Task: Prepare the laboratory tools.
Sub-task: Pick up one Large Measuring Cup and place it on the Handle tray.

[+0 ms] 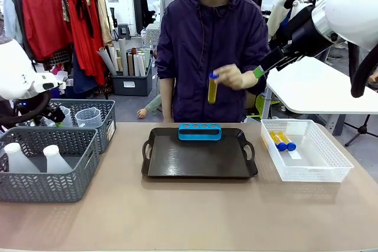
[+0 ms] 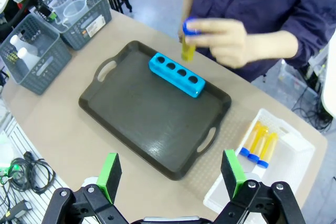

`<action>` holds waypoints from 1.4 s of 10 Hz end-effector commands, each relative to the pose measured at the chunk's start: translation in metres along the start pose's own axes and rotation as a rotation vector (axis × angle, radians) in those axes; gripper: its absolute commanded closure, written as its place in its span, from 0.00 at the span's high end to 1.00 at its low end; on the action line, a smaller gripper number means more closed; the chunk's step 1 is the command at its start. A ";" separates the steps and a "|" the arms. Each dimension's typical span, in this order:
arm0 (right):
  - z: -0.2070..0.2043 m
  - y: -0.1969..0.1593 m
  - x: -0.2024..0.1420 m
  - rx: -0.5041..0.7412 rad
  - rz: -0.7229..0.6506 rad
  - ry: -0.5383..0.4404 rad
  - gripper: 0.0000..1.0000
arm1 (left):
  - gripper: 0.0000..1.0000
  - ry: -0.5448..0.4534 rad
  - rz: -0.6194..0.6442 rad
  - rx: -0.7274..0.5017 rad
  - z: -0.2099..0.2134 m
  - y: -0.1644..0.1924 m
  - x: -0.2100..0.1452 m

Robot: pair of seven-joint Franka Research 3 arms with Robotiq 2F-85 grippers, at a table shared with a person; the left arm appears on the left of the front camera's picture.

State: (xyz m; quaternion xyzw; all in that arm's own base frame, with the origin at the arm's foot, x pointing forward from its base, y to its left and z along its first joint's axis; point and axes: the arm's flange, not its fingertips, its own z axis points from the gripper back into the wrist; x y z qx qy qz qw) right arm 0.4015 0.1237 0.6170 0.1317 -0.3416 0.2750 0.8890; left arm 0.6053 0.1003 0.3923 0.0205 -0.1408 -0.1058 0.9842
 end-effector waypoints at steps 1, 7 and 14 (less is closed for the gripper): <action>0.001 0.000 0.000 0.012 -0.003 -0.004 1.00 | 1.00 -0.007 0.009 -0.001 -0.003 0.005 0.005; 0.001 0.000 0.000 0.012 -0.003 -0.004 1.00 | 0.00 0.001 -0.004 0.026 -0.003 0.003 0.005; 0.001 0.000 0.000 0.012 -0.003 -0.004 1.00 | 0.00 -0.046 -0.025 -0.003 0.053 -0.017 -0.003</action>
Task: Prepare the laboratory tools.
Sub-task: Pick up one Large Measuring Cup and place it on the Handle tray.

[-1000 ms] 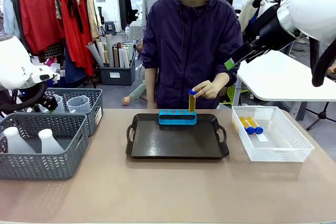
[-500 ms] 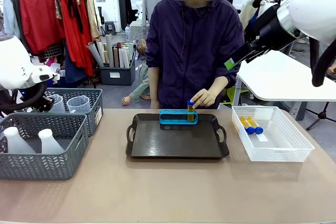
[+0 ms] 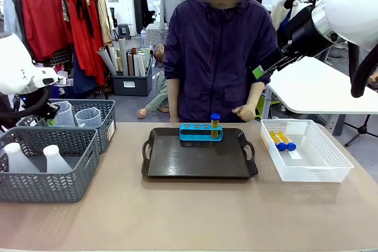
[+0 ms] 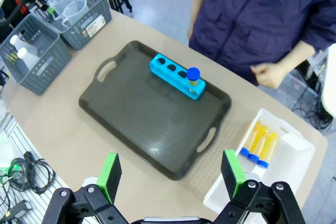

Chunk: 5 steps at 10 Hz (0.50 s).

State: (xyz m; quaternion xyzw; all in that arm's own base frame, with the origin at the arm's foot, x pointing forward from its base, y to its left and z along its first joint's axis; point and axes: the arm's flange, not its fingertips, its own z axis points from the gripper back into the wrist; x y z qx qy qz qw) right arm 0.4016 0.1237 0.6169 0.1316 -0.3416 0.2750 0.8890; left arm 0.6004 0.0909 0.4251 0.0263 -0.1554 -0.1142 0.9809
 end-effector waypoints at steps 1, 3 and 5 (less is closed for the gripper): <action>0.001 0.000 0.000 0.012 -0.003 -0.004 1.00 | 0.00 -0.044 -0.028 -0.018 0.048 -0.017 -0.005; 0.001 0.000 0.000 0.012 -0.003 -0.004 1.00 | 0.00 -0.063 -0.069 -0.011 0.104 -0.033 0.004; 0.001 0.000 0.000 0.012 -0.003 -0.004 1.00 | 0.00 -0.085 -0.176 -0.045 0.154 -0.055 0.015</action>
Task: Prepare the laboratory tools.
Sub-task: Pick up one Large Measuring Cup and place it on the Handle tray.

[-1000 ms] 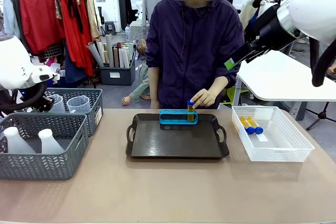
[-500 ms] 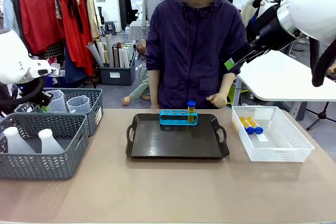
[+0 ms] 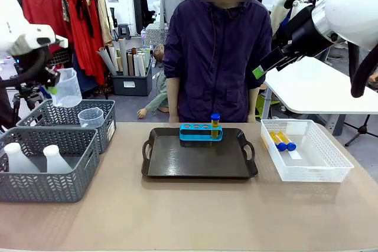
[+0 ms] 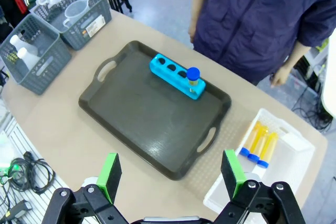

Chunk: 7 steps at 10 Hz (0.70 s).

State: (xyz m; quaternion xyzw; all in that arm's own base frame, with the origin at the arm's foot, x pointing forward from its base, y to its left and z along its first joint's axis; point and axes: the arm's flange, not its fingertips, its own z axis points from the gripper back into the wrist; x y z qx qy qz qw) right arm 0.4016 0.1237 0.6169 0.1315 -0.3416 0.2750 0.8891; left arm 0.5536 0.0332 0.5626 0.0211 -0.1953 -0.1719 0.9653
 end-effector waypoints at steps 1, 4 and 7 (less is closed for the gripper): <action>0.001 0.000 0.000 0.012 -0.003 -0.004 1.00 | 0.00 -0.011 -0.131 -0.065 0.032 -0.015 0.014; 0.001 0.000 0.000 0.012 -0.003 -0.004 1.00 | 0.00 -0.036 -0.346 -0.163 0.099 -0.061 0.039; 0.001 0.000 0.000 0.012 -0.003 -0.004 1.00 | 0.00 -0.074 -0.468 -0.154 0.135 -0.094 0.052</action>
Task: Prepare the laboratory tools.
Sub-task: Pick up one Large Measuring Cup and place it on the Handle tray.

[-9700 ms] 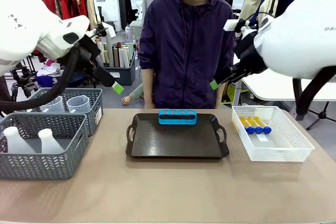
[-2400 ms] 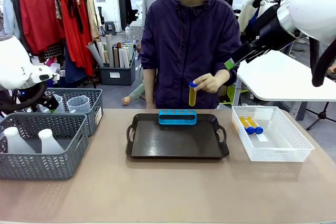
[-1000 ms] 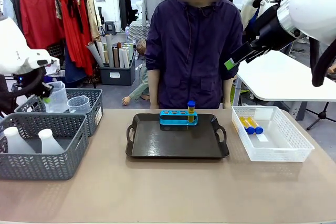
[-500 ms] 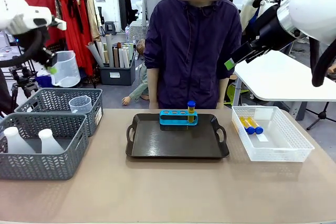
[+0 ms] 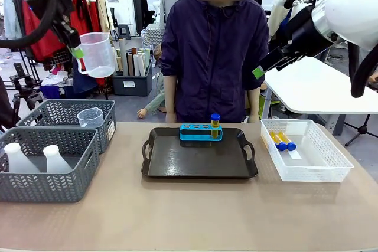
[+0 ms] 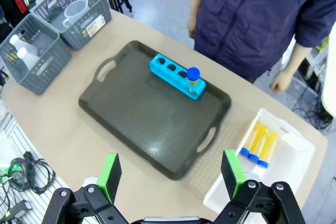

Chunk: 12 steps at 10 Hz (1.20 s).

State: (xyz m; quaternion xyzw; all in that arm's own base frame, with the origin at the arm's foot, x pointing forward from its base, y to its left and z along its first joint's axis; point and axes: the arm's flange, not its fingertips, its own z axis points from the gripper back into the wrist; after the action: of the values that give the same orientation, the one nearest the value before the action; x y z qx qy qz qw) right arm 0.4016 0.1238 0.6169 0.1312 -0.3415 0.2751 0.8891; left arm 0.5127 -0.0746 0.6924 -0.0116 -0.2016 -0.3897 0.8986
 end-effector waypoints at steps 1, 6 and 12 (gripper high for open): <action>0.001 0.000 0.000 0.013 -0.003 -0.005 1.00 | 0.00 -0.035 -0.033 -0.003 0.005 0.008 0.000; 0.001 0.000 0.000 0.013 -0.003 -0.005 1.00 | 0.00 0.000 0.000 0.000 0.000 0.000 0.000; 0.001 0.000 0.000 0.013 -0.003 -0.005 1.00 | 0.00 -0.008 -0.324 -0.053 0.027 -0.069 0.066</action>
State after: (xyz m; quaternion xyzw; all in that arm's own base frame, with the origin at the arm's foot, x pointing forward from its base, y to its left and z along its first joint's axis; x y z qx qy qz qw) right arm 0.4016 0.1238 0.6169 0.1310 -0.3415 0.2750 0.8892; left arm 0.4861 -0.1623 0.7294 -0.0117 -0.1969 -0.5084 0.8382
